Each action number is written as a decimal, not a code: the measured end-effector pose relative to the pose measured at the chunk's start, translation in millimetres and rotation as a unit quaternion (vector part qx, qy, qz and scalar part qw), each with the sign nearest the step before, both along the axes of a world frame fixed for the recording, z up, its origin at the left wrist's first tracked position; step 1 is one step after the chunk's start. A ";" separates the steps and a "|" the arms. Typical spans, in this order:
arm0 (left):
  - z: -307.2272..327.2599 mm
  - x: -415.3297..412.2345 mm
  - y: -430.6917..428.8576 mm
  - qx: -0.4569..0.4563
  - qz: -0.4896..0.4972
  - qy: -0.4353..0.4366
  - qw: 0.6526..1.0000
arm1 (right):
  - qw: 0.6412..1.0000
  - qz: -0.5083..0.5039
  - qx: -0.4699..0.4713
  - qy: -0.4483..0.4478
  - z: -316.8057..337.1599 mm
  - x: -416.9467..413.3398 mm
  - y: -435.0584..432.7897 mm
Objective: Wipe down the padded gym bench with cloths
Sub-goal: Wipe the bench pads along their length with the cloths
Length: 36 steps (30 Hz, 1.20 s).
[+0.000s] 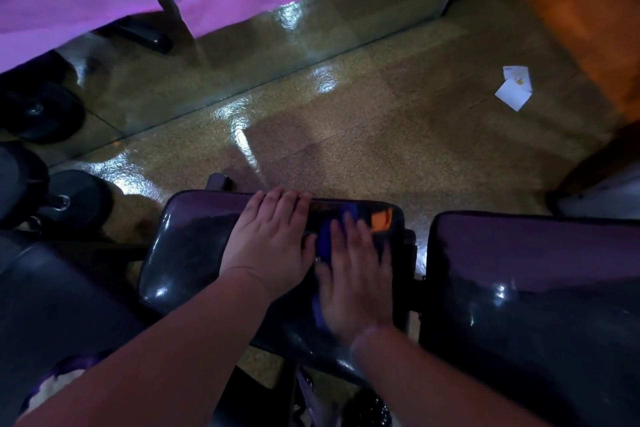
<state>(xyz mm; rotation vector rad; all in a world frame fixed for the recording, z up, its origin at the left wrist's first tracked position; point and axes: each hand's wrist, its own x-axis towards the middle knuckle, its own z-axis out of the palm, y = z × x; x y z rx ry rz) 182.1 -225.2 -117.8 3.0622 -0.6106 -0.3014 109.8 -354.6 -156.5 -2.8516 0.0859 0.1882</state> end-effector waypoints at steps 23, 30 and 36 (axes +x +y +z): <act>0.8 -0.8 -1.3 0.017 0.004 -0.007 1.000 | 0.994 0.095 -0.001 0.050 -14.9 -82.5 -22.2; 0.2 -1.2 -1.6 0.027 0.004 -0.008 1.000 | 0.973 -0.141 0.114 0.144 1.7 -16.8 -31.6; -0.9 -0.8 -1.5 0.028 0.007 -0.008 1.000 | 0.996 -0.057 0.018 0.062 10.3 -23.8 2.6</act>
